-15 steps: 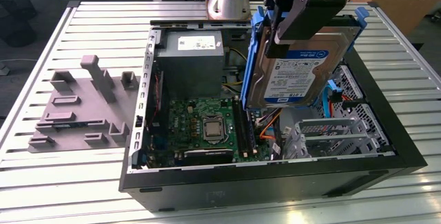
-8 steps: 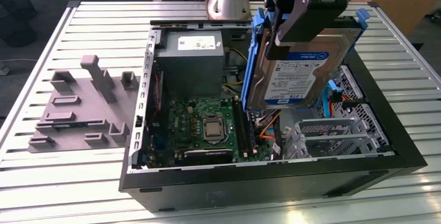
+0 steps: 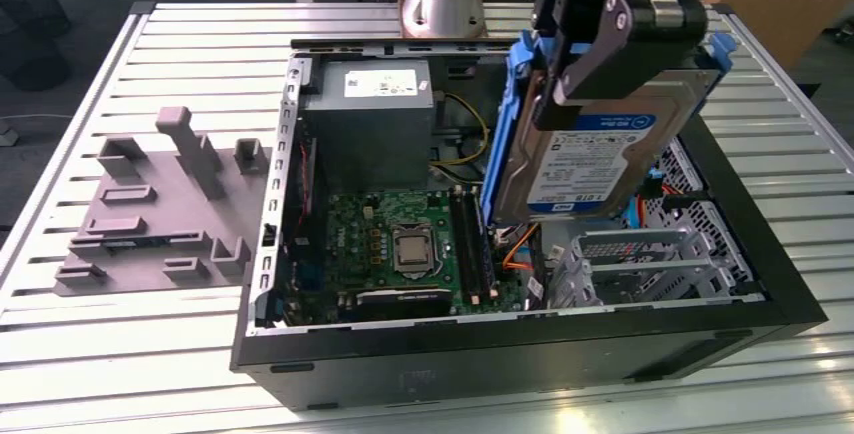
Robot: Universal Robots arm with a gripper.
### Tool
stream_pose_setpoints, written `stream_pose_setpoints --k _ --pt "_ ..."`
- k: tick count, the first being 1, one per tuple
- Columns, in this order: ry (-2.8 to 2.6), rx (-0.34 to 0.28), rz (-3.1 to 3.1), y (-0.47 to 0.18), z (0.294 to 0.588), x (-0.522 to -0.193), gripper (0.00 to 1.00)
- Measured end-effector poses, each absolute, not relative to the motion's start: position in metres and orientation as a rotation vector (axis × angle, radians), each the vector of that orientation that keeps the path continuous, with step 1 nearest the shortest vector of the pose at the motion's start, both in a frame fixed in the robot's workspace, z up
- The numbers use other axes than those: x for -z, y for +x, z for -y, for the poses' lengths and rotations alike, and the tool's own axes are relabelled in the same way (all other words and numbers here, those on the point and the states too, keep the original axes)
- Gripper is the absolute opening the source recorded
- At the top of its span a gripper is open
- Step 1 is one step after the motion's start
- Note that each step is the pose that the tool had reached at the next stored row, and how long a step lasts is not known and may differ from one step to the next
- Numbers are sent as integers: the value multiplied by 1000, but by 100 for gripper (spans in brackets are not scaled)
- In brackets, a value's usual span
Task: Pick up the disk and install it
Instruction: 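Insert the disk into the insertion slot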
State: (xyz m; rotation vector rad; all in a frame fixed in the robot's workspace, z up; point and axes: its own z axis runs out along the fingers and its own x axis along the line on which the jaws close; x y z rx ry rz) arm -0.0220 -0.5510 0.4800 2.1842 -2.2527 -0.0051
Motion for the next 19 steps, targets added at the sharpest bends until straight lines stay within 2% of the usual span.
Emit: stream_pose_setpoints --k 19 --pt "2185 8 2254 4 563 -462 36"
